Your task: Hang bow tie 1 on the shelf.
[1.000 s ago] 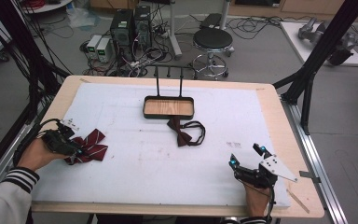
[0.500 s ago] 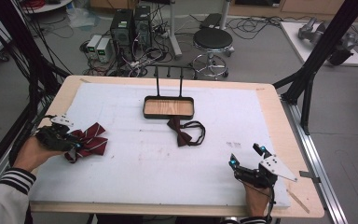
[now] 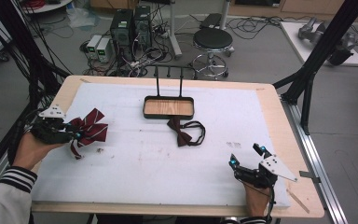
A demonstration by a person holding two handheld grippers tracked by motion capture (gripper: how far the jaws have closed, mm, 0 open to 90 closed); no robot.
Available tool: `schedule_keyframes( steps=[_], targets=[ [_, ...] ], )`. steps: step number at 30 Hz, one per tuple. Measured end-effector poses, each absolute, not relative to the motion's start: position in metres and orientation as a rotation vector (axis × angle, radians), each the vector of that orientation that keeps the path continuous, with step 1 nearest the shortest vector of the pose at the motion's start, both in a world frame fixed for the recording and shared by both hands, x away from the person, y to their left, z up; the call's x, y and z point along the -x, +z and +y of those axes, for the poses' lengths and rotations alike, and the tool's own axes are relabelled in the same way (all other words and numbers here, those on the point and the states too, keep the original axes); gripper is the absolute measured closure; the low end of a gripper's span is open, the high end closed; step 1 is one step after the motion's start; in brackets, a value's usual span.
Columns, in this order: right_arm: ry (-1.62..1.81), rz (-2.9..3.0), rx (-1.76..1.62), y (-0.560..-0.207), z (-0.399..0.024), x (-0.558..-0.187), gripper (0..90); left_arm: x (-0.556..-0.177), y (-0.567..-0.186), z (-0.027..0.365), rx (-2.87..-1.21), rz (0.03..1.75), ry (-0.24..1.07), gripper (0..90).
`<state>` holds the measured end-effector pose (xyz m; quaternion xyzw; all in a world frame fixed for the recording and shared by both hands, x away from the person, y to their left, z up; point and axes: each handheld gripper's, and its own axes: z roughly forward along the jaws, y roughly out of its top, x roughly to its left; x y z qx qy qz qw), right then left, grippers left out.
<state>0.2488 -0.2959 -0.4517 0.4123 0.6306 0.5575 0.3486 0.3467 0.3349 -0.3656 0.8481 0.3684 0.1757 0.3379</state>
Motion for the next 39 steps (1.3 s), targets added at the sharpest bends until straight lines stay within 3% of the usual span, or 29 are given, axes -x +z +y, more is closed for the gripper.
schedule_keyframes(
  steps=[19,39],
  targets=[
    [1.446,1.635,-1.066,-0.452,-0.296,-0.249,4.4,-0.352,-0.337,0.306,-2.008,0.89,0.597,65.1],
    [1.461,1.632,-1.069,-0.452,-0.297,-0.248,4.4,-0.379,-0.312,0.255,-1.928,0.825,0.595,65.0]
  ],
)
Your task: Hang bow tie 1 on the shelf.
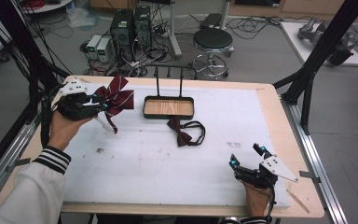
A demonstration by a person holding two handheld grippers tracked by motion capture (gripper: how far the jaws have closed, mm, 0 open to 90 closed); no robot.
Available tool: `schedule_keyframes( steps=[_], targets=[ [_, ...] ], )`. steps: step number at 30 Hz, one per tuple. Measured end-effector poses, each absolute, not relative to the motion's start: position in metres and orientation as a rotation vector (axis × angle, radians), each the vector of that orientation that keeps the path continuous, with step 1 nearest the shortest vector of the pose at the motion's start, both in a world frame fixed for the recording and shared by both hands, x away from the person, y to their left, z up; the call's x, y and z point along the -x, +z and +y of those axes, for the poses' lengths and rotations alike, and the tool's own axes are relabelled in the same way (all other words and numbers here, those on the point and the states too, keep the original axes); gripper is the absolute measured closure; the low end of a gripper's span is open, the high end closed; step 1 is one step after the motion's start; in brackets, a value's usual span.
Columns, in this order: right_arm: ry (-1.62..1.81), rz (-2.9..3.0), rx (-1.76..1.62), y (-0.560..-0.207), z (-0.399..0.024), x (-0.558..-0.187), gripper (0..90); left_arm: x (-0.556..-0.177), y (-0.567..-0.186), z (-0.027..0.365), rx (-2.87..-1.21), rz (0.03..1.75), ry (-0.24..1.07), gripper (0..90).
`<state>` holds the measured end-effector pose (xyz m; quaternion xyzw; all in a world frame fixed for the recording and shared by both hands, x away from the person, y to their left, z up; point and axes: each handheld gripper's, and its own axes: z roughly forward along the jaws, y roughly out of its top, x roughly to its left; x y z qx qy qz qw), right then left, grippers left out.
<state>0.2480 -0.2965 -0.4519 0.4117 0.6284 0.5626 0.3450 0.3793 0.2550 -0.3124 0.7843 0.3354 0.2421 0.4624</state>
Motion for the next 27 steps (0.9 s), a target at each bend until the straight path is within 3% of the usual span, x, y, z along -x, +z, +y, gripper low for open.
schedule_keyframes(
  steps=[27],
  targets=[
    [1.466,1.624,-1.073,-0.452,-0.297,-0.248,4.4,-0.423,-0.297,0.216,-1.723,0.805,0.545,65.0]
  ],
)
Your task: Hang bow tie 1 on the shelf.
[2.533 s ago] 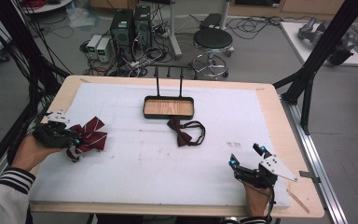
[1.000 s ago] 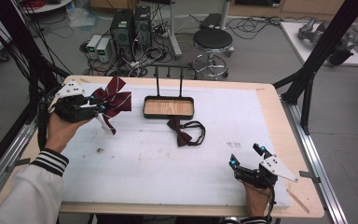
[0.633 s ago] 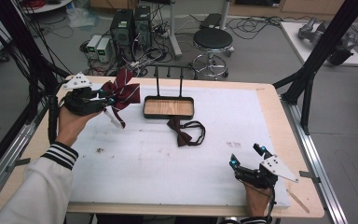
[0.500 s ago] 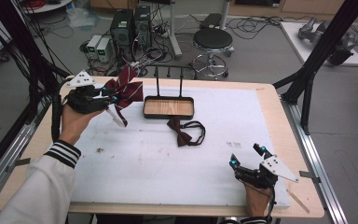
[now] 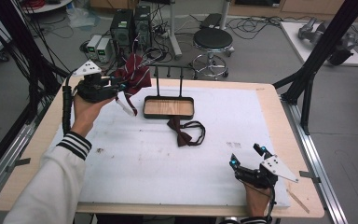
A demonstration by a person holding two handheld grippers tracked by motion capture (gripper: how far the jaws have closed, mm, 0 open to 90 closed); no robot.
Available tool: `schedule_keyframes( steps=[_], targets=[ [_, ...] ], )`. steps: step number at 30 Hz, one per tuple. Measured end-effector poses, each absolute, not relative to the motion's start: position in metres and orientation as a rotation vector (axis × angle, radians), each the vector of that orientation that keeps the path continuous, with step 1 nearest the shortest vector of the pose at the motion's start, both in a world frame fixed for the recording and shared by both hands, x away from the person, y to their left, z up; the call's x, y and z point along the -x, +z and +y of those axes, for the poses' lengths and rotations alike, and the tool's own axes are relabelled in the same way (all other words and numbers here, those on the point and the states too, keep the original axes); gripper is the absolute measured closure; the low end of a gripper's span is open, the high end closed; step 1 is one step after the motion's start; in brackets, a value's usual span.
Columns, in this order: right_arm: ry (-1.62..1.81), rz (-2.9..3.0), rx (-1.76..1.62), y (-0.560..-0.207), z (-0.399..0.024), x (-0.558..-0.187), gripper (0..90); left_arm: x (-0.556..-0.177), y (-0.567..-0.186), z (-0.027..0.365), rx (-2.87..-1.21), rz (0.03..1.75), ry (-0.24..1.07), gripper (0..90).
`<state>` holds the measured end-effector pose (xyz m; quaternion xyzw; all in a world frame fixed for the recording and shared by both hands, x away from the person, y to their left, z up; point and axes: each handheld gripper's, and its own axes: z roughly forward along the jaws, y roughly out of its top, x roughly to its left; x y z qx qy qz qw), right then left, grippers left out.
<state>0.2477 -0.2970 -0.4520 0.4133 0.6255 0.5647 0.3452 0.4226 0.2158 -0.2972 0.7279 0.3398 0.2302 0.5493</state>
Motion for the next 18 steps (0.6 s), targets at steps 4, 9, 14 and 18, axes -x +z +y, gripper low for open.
schedule_keyframes(
  steps=[4,9,14,18],
  targets=[
    [1.465,1.624,-1.074,-0.452,-0.297,-0.248,4.4,-0.429,-0.296,0.212,-1.727,0.807,0.546,65.1],
    [1.464,1.621,-1.072,-0.452,-0.297,-0.248,4.4,-0.434,-0.291,0.206,-1.72,0.79,0.551,65.0],
    [1.465,1.622,-1.071,-0.452,-0.298,-0.248,4.4,-0.44,-0.289,0.203,-1.729,0.79,0.553,65.1],
    [1.468,1.622,-1.079,-0.452,-0.298,-0.248,4.4,-0.448,-0.288,0.2,-1.711,0.801,0.546,65.0]
  ],
)
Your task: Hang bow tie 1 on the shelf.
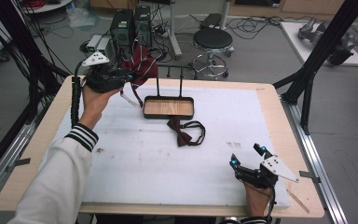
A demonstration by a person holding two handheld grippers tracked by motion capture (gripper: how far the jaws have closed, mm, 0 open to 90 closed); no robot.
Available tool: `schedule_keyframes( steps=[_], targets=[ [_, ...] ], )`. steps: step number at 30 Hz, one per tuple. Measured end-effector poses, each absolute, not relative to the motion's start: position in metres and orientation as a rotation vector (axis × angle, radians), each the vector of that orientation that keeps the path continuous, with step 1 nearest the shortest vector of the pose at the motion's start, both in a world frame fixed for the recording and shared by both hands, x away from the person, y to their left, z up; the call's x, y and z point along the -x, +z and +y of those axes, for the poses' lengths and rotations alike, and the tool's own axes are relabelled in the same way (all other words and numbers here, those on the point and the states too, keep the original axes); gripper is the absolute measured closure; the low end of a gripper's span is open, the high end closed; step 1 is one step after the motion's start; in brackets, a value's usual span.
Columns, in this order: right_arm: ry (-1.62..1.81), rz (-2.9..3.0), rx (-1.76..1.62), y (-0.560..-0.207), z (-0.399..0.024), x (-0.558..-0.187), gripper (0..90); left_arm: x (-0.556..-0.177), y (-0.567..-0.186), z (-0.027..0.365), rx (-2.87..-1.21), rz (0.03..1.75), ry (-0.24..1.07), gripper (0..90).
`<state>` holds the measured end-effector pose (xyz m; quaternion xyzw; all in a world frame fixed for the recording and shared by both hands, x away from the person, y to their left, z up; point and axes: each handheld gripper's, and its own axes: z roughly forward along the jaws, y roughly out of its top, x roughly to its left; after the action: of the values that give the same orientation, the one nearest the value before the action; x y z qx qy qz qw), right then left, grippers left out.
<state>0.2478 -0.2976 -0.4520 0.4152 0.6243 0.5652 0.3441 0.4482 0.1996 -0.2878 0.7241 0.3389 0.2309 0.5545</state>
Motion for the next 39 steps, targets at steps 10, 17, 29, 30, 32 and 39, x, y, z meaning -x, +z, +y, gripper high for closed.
schedule_keyframes(
  steps=[10,17,29,30,32,39],
  targets=[
    [1.474,1.617,-1.078,-0.452,-0.298,-0.248,4.4,-0.466,-0.281,0.179,-1.697,0.804,0.547,65.0],
    [1.482,1.612,-1.085,-0.452,-0.299,-0.248,4.4,-0.474,-0.279,0.168,-1.691,0.808,0.557,65.0],
    [1.493,1.605,-1.087,-0.452,-0.3,-0.248,4.4,-0.495,-0.28,0.16,-1.686,0.844,0.57,65.0],
    [1.495,1.605,-1.088,-0.452,-0.3,-0.248,4.4,-0.495,-0.28,0.16,-1.686,0.844,0.57,65.0],
    [1.494,1.606,-1.086,-0.452,-0.3,-0.248,4.4,-0.497,-0.28,0.161,-1.672,0.852,0.57,65.0],
    [1.494,1.606,-1.089,-0.452,-0.3,-0.248,4.4,-0.504,-0.283,0.162,-1.66,0.887,0.579,65.0]
  ],
)
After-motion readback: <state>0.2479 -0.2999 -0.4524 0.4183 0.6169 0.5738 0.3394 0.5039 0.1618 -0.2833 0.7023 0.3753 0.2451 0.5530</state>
